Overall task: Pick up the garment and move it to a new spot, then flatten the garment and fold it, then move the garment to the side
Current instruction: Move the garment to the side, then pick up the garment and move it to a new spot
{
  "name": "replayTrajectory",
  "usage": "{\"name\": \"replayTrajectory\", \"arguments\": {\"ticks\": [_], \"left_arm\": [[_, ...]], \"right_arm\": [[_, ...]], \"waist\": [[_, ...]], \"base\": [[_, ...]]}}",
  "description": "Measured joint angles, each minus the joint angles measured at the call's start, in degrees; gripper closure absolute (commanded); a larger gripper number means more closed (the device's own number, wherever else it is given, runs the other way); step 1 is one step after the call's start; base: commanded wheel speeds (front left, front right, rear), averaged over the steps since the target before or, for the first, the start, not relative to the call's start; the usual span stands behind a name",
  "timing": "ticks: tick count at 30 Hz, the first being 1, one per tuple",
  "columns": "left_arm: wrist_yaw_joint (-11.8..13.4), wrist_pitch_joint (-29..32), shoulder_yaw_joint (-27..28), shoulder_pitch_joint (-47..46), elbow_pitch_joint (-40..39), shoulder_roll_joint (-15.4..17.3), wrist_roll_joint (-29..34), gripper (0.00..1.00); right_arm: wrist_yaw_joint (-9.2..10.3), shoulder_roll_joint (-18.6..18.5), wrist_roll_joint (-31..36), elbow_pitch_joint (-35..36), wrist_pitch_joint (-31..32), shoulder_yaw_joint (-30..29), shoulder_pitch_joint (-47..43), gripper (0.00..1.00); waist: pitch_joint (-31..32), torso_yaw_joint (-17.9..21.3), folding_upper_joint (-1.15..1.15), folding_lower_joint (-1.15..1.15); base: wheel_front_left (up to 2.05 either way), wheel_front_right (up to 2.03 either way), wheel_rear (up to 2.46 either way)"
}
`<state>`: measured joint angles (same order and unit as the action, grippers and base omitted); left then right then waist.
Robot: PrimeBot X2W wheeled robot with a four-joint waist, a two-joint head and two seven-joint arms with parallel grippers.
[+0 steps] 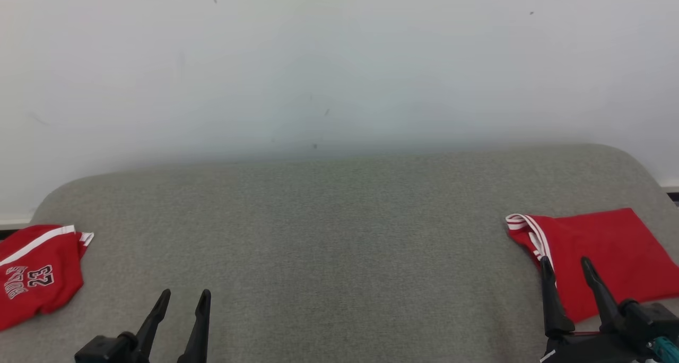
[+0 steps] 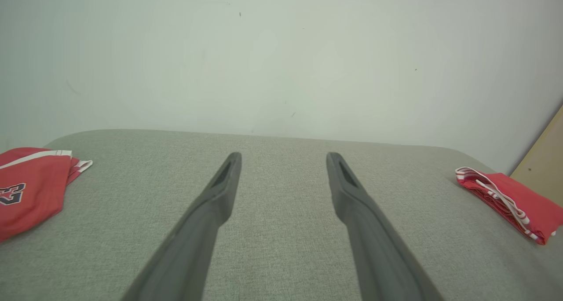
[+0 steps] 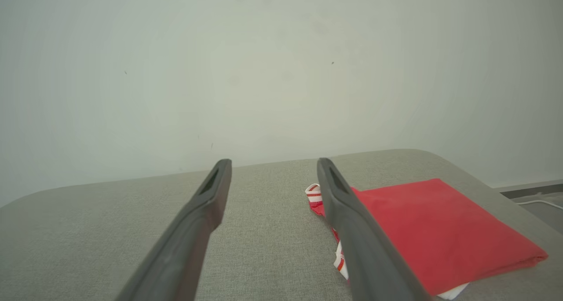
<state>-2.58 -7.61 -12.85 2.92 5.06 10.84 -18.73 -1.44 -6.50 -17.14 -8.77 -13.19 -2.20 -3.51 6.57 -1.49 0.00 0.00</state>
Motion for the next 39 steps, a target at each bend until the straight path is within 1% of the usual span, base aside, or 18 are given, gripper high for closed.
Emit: {"name": "replayTrajectory", "arguments": {"ticks": [5, 11, 21, 29, 32, 34, 39], "left_arm": [[0.0, 0.5, -0.9, -1.1, 0.5, 0.0, 0.3, 0.00], [0.0, 0.6, -0.9, -1.1, 0.1, 0.6, 1.1, 0.00], [0.6, 1.1, 0.1, -0.7, -1.5, 2.0, 1.8, 0.00], [0.6, 2.1, -0.1, -0.9, -2.6, 2.4, 2.3, 0.00], [0.6, 2.1, 0.7, -0.9, -2.6, 2.5, 2.2, 0.00], [1.1, 2.1, 1.1, -0.9, -2.6, 2.6, 2.2, 0.00], [1.1, 2.1, 1.2, -0.9, -2.4, 2.5, 2.1, 0.00]], "right_arm": [[0.00, 0.0, -0.3, 0.9, 0.1, -0.1, -0.9, 0.00], [-0.07, 0.2, -0.5, 1.4, 0.2, 0.7, -0.8, 0.00], [-1.07, 1.2, -0.5, 0.5, 0.9, 3.9, 0.8, 0.00], [-1.00, 1.7, -0.5, 1.2, 1.0, 4.3, 0.8, 0.00], [-1.00, 1.7, -0.5, 0.9, 1.1, 4.6, 1.8, 0.00], [-1.00, 1.7, -0.5, 0.5, 1.1, 4.9, 3.0, 0.00], [-1.00, 1.7, -0.5, -0.1, 1.1, 5.0, 3.3, 0.00]], "waist": [[-0.1, -2.3, 0.00, 0.00], [-0.1, -6.2, 0.00, 0.00], [-0.5, -14.0, 0.00, 0.00], [-1.2, -20.6, 0.00, 0.00], [-1.7, -22.9, 0.00, 0.00], [-2.2, -24.1, 0.00, 0.00], [-3.1, -26.0, 0.00, 0.00]], "base": [[0.00, 0.00, 0.00], [0.00, 0.00, 0.00], [0.00, 0.00, 0.00], [0.00, 0.00, 0.00], [0.00, 0.00, 0.00], [0.00, 0.00, 0.00], [0.00, 0.00, 0.00]]}}
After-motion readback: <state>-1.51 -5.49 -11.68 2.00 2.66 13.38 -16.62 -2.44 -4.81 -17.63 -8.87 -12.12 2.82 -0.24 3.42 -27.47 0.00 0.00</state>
